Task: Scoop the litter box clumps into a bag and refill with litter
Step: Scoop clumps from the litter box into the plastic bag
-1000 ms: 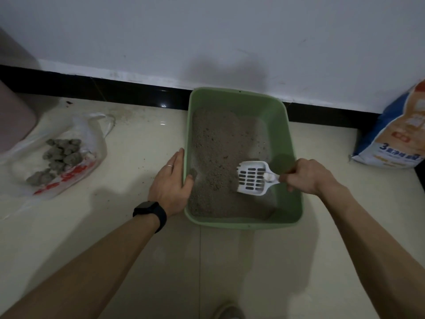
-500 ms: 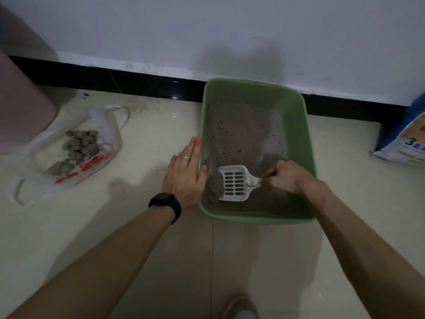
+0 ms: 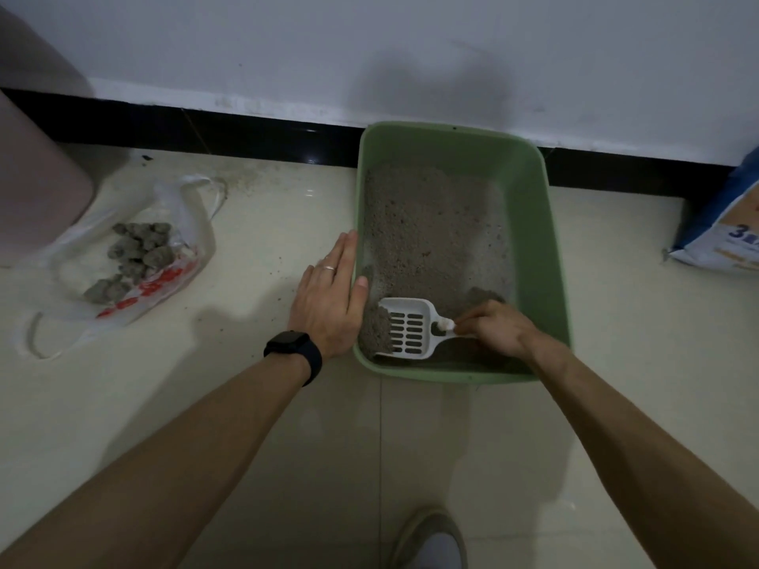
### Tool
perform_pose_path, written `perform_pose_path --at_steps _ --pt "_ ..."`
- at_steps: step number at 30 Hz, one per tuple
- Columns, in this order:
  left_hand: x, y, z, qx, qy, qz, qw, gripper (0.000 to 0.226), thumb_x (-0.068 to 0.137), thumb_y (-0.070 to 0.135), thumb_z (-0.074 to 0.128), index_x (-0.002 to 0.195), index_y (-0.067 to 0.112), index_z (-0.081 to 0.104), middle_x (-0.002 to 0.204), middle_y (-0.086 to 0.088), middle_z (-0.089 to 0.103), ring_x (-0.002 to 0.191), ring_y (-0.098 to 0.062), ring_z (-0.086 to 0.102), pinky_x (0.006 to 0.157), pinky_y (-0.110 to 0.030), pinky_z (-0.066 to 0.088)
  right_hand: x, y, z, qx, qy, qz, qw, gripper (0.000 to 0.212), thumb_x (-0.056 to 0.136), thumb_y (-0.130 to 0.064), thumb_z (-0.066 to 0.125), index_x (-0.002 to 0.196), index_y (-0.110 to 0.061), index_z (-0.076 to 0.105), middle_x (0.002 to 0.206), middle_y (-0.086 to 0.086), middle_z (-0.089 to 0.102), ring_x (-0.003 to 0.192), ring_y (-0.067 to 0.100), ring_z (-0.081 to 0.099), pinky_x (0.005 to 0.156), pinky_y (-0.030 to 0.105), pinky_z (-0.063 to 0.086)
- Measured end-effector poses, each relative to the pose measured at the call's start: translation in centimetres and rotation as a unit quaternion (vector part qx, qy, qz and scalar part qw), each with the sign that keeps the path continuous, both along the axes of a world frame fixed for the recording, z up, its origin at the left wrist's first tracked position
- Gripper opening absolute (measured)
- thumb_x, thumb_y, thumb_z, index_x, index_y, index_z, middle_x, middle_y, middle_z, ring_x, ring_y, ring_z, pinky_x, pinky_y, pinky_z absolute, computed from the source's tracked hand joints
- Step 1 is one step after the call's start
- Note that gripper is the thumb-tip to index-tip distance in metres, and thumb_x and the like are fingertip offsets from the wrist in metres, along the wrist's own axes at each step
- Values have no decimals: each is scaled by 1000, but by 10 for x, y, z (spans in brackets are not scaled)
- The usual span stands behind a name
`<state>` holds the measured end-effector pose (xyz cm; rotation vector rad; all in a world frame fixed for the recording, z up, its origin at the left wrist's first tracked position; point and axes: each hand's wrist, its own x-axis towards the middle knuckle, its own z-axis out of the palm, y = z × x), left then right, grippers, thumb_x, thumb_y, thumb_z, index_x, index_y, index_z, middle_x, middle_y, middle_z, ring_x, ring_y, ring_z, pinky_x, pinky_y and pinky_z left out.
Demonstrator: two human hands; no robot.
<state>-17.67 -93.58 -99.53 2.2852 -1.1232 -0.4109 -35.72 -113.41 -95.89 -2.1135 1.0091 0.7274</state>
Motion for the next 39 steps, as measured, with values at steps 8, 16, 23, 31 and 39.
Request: perform_pose_path --at_steps 8,16,23,31,39 --pt "0 2 0 3 -9 6 1000 58 103 40 20 156 26 2 163 -2 16 147 -18 23 113 -52 29 9 -1 -8 -20 -58 -58 996 22 94 -38 56 102 -34 76 98 -7 69 92 18 62 85 35 49" --pt "-4 3 7 40 -45 11 998 59 103 37 21 157 25 0 164 7 5 150 -11 6 122 -44 4 14 8 -7 13 -171 -192 966 16 92 -32 60 86 -37 73 83 -2 72 80 18 62 74 35 45" --pt "-3 4 9 72 -71 -4 995 60 102 38 14 156 24 -9 163 11 -9 149 -8 -8 119 -38 -10 2 17 6 0 -222 -244 944 18 95 -36 57 89 -38 74 71 -8 68 70 15 59 70 34 43" --pt "-4 5 19 94 -71 -12 993 60 104 34 17 155 21 -11 162 9 -13 149 -9 -10 120 -40 -9 -9 26 19 -61 -194 -262 943 32 93 -39 56 62 -34 65 61 -9 64 54 11 53 58 28 38" --pt "-1 4 27 115 -64 -37 991 62 103 38 16 155 20 -12 163 6 -12 150 -11 -9 121 -42 -8 -14 34 29 -65 -190 -300 933 30 90 -37 57 67 -22 68 54 -6 61 51 13 51 58 29 37"
